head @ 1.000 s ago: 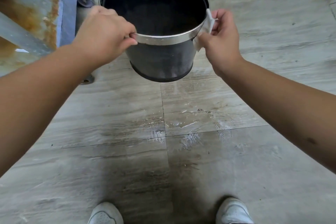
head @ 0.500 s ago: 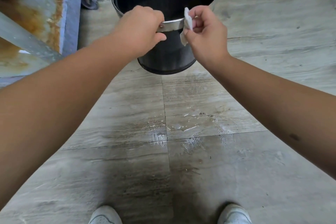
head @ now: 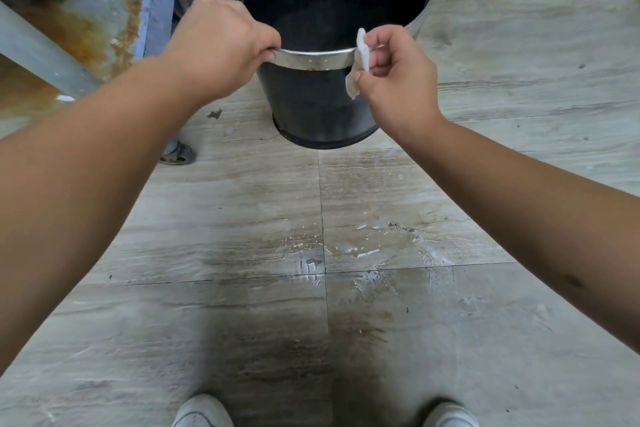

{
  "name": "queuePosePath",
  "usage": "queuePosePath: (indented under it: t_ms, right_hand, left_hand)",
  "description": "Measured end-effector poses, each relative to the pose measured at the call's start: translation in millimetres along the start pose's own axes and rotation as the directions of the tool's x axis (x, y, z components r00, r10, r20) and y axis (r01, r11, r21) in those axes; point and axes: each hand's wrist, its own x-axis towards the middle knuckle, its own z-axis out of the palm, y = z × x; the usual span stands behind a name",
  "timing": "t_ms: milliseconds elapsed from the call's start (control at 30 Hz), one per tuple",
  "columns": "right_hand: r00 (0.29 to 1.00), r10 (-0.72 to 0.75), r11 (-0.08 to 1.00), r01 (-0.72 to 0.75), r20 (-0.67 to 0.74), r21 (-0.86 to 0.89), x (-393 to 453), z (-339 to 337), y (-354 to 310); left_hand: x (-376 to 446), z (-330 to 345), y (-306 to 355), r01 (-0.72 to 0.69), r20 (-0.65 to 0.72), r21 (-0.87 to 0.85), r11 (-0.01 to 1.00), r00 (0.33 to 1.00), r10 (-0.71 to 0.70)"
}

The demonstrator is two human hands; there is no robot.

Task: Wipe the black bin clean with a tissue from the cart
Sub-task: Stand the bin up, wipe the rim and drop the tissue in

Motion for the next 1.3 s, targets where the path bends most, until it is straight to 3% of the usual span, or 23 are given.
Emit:
queuePosePath:
  t_ms: [267,400,533,633,733,900,1067,1233,1300]
  right_hand:
    - [0.998,-0.038,0.999,0.039,0.043,-0.012,-13.1,7.5,-2.6]
    - [0.998,-0.014,1.0,0.014,0.066,0.003,-9.5,4.1,-0.9]
    - [0.998,-0.018,1.0,0.02,0.063,-0.024,-11.5,4.3,-2.3]
    - [0.998,-0.017,0.999,0.019,0.059,-0.032,-13.2,5.2,-4.6]
    - [0.999,0.003,0.999,-0.001,0.049,-0.044,-12.6,3.7,-5.3]
    - [1.0,0.022,0.999,-0.022,-0.022,-0.025,-17.0,-8.6,-3.3]
    - [1.0,-0.023,0.998,0.022,-0.01,-0.06,-33.9,-8.2,-2.3]
    - [0.999,-0.028,0.998,0.029,0.016,-0.064,-35.1,-8.5,-3.1]
    - [0.999,-0.031,0.997,0.032,0.016,-0.067,-34.2,-8.4,-4.0]
  left_hand:
    - [7.7,-4.6,69.2,0.091,0.019,-0.002,0.996,0.996,-0.091]
    - [4.9,-7.1,26.1,-0.005,0.095,-0.18,0.984,0.995,0.023]
    - [-23.9,8.4,-10.2,0.029,0.127,-0.088,0.996,0.992,-0.018]
    - [-25.7,15.8,-7.1,0.051,0.023,-0.151,0.987,0.999,-0.048]
    - [-19.4,9.5,-2.2,0.036,0.07,-0.142,0.989,0.997,-0.026]
    - [-9.6,5.2,45.8,0.085,0.11,-0.007,0.996,0.99,-0.084]
    - [5.8,3.2,99.6,0.125,0.072,-0.022,0.992,0.99,-0.123]
    - [4.4,6.6,43.5,-0.177,0.016,-0.133,0.975,0.983,0.181]
    - [-5.2,12.9,10.6,-0.116,0.057,-0.1,0.988,0.991,0.122]
